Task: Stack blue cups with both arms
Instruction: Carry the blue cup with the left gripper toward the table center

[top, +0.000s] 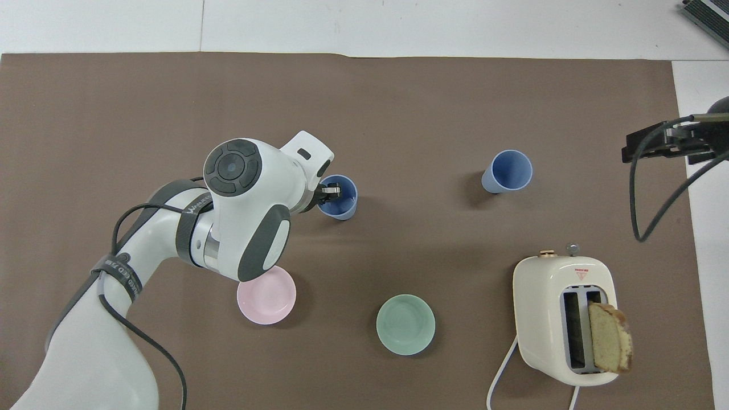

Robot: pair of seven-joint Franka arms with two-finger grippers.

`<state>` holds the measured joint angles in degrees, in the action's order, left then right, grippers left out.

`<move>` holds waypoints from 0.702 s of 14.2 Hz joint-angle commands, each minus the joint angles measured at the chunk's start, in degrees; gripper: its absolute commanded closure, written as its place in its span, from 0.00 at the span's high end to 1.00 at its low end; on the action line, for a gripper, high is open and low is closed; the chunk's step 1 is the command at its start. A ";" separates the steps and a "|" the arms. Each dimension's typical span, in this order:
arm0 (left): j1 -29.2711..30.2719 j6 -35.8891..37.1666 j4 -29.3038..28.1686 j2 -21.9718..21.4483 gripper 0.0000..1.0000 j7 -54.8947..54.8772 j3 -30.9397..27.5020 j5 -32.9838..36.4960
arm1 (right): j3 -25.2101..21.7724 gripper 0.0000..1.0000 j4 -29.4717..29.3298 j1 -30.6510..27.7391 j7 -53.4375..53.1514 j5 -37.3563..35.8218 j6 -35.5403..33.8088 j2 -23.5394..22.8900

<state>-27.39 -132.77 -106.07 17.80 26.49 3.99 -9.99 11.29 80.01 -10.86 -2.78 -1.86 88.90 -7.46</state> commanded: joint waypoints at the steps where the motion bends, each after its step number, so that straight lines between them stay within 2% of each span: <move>1: -1.35 -1.62 -0.71 -0.14 0.00 0.41 -1.09 -0.38 | 0.31 1.00 0.94 -0.30 -0.04 0.19 0.14 0.96; 2: -1.35 -1.62 -0.71 -0.05 0.00 0.41 -1.09 -0.38 | 0.31 1.00 0.94 -0.30 -0.04 0.19 0.14 0.96; 3: -1.26 -1.53 -0.71 -0.05 0.16 0.32 -1.09 -0.38 | 0.31 1.00 0.94 -0.30 -0.04 0.11 0.22 0.96; 4: -1.17 -1.53 -0.71 -0.05 0.67 0.23 -1.09 -0.38 | 0.31 1.00 0.94 -0.30 -0.12 0.10 0.22 0.96; 5: -1.17 -1.36 -0.54 -0.05 1.00 0.06 -1.09 -0.20 | 0.31 1.00 0.94 -0.30 -0.04 0.19 0.22 0.96; 8: -0.30 0.57 0.16 -1.10 1.00 -0.03 -1.44 0.24 | 0.31 1.00 0.94 -0.30 -0.04 0.19 0.22 0.96; 10: 1.19 6.00 1.82 -2.24 1.00 -0.21 -1.70 2.59 | 0.31 1.00 1.03 -0.30 -0.12 0.10 0.14 0.96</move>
<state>-27.35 -131.70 -105.33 17.51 26.43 2.82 -9.57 11.29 80.01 -10.86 -2.78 -1.86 88.90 -7.46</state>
